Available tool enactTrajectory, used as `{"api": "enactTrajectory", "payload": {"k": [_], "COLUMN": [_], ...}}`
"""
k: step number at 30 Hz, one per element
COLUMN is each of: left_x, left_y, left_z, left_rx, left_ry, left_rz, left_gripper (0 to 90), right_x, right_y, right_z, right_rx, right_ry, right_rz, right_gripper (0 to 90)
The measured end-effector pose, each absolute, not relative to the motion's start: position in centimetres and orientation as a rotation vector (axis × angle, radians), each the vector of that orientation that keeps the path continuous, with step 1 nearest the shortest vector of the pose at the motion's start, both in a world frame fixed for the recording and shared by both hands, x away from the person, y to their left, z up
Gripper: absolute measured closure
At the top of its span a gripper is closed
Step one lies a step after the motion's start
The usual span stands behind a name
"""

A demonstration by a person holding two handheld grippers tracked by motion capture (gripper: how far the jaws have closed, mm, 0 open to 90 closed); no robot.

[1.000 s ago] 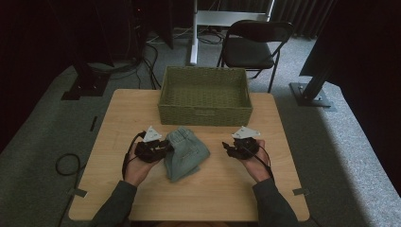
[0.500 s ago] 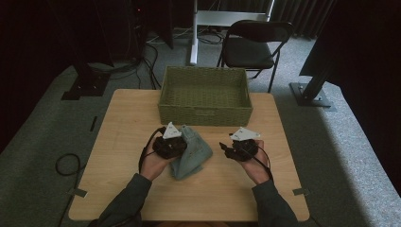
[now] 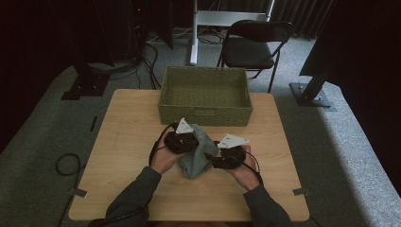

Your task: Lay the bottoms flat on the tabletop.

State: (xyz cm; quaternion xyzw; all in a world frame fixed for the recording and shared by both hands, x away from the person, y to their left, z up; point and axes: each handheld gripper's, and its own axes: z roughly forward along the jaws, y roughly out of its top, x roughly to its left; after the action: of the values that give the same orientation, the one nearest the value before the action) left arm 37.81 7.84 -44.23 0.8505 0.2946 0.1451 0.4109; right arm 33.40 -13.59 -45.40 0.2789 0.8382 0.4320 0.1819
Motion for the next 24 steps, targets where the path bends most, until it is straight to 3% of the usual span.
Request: {"api": "enactTrajectory", "payload": {"k": [4,8,10,12,13,14,15,18,24], "left_x": [37.9,37.9,37.9,37.8,37.8,37.8,37.7,37.2,36.0], "left_y": [7.8,7.6,7.7,7.9,7.9,8.1,8.3,9.1,10.3], "left_z": [-44.3,-44.4,-44.4,-44.5,-44.5,-44.5,-44.5,-44.5,-44.9], "left_rx": [2.146,2.144,2.144,2.137,2.137,2.132,2.125,2.112,2.106], "left_ry": [0.743,0.744,0.748,0.759,0.759,0.763,0.77,0.782,0.796], "left_rz": [0.367,0.368,0.368,0.367,0.367,0.365,0.363,0.363,0.362], "left_gripper": [69.0,69.0,68.9,68.5,68.0,68.0,67.3,67.1,65.6], "right_x": [33.0,33.3,33.4,33.3,33.3,33.3,33.3,33.5,34.0], "right_y": [-12.1,-11.1,-10.7,-10.4,-10.4,-10.4,-10.5,-10.8,-12.0], "right_z": [-45.3,-45.5,-45.6,-45.6,-45.7,-45.7,-45.7,-45.9,-46.1], "right_rx": [0.775,0.807,0.799,0.763,0.755,0.755,0.755,0.768,0.849], "right_ry": [2.422,2.417,2.411,2.403,2.409,2.409,2.399,2.384,2.358], "right_rz": [1.251,1.244,1.219,1.173,1.173,1.173,1.156,1.124,1.122], "right_gripper": [29.1,30.5,39.2,57.6,63.5,63.5,72.9,79.0,82.7]}}
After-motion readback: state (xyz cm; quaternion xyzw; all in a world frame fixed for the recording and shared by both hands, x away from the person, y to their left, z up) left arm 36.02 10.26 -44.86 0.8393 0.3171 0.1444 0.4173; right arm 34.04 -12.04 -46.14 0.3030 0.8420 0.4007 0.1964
